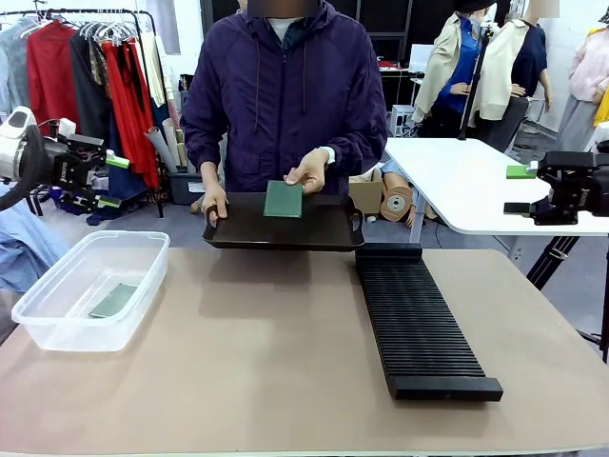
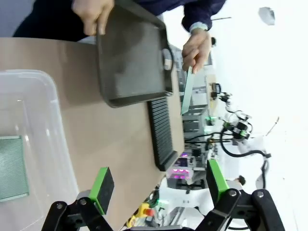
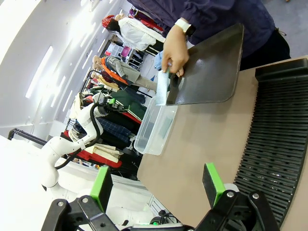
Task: Sort PCBs into racks and boxes based on the side picked up.
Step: Pick up the Blank PCB handed by the Human.
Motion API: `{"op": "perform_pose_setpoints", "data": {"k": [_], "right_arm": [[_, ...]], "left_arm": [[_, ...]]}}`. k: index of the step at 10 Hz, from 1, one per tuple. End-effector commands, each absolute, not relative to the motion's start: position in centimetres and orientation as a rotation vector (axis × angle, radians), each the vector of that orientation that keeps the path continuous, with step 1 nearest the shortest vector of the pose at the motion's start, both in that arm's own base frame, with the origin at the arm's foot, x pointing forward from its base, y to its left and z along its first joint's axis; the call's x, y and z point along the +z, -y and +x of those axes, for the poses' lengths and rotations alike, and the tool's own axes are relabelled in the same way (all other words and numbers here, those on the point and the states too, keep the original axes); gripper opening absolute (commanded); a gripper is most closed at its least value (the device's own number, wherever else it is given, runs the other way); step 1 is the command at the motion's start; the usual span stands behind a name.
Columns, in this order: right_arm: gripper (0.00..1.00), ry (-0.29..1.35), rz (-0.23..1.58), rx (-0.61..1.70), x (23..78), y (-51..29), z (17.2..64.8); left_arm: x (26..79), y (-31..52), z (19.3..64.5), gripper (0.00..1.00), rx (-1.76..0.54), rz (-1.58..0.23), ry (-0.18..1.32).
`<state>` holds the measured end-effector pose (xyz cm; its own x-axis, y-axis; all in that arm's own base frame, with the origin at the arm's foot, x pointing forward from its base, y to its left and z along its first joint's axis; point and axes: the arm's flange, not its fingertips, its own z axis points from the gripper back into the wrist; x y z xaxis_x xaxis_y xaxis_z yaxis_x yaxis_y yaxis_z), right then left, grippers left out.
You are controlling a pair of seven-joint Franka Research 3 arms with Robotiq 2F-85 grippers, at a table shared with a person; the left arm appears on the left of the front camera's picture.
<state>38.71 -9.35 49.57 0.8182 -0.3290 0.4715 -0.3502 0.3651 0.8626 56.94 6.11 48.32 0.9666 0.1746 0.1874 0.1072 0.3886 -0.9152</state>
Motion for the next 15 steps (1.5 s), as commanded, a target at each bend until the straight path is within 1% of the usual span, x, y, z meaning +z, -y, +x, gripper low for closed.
{"op": "perform_pose_setpoints", "data": {"k": [1,5,6,15], "right_arm": [[1.00,0.668,1.224,0.013,49.80,9.24,38.76],[1.00,0.668,1.224,0.013,49.80,9.24,38.76],[1.00,0.668,1.224,0.013,49.80,9.24,38.76],[1.00,0.668,1.224,0.013,49.80,9.24,38.76]], "left_arm": [[47.72,-6.17,56.45,1.00,0.018,-1.312,0.313],[47.61,-6.11,56.70,1.00,-0.016,-1.308,0.355],[47.99,-6.09,57.04,1.00,0.023,-1.278,0.320],[47.99,-6.09,57.04,1.00,0.023,-1.278,0.320]]}}
